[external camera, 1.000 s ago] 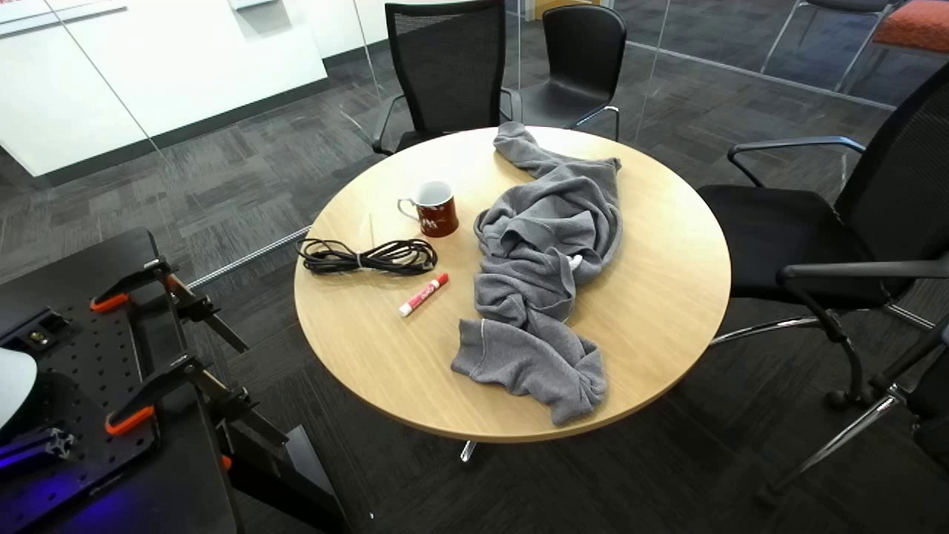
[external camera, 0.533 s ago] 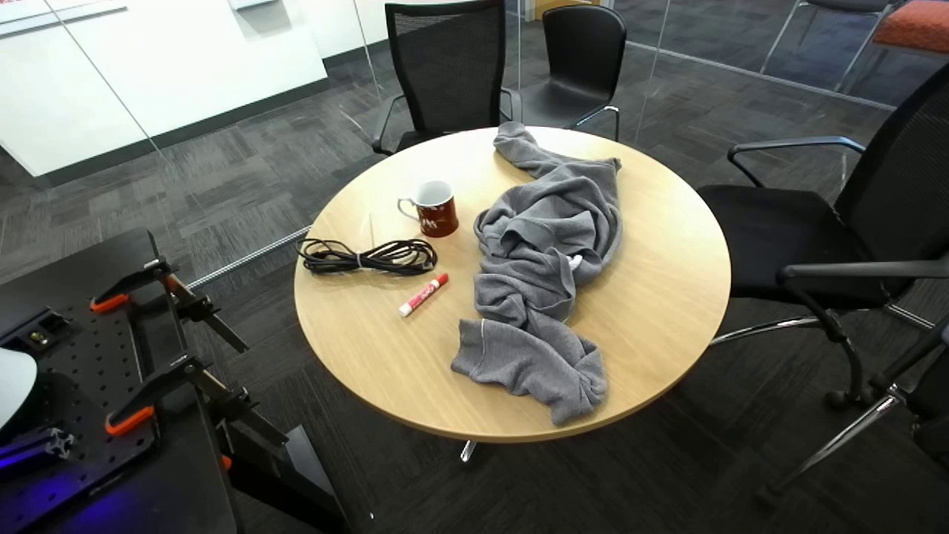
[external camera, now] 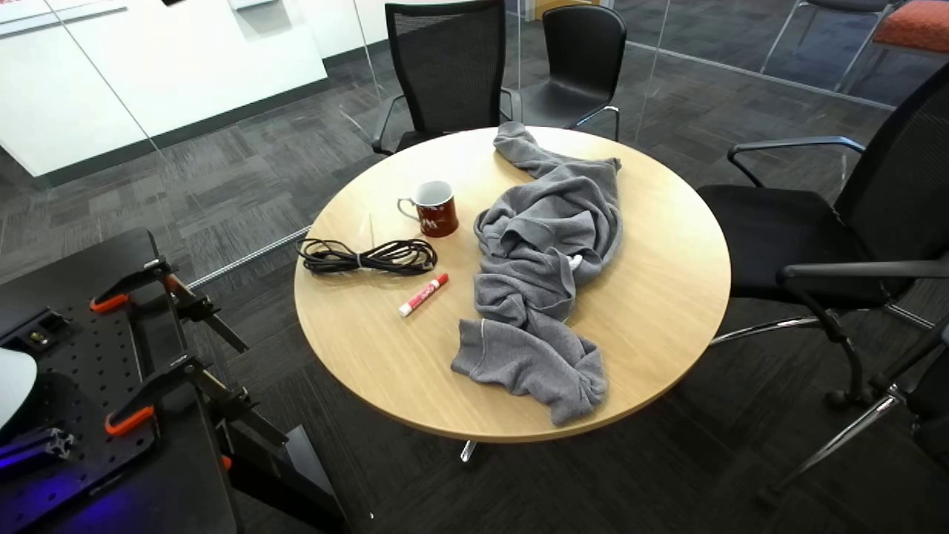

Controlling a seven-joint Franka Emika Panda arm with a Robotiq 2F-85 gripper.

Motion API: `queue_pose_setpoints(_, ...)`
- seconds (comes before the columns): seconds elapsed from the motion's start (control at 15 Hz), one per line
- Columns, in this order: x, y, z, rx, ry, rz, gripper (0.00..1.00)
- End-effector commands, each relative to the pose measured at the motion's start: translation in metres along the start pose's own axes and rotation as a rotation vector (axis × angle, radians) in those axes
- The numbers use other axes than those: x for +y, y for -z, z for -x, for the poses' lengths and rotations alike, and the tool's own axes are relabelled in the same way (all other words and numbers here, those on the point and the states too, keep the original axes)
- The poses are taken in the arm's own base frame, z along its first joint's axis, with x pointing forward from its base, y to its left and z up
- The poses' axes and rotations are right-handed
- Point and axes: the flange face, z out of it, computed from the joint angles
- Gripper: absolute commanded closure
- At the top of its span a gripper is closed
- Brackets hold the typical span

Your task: Put the orange marker in the mug

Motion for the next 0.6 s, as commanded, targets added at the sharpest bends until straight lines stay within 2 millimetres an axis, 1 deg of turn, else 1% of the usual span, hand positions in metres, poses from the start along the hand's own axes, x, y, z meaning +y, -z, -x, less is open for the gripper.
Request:
queue_pose_setpoints(0.0,0.015,-0.038,-0.016,-0.003,-0.045,0.037,0.00)
queue_pose_setpoints(0.2,0.026,-0.070,-0.025,-0.031,-0.043,0.059,0.00)
queue_pose_setpoints(0.53,0.036,-0.119,-0.039,-0.041,-0.026,0.086,0.00)
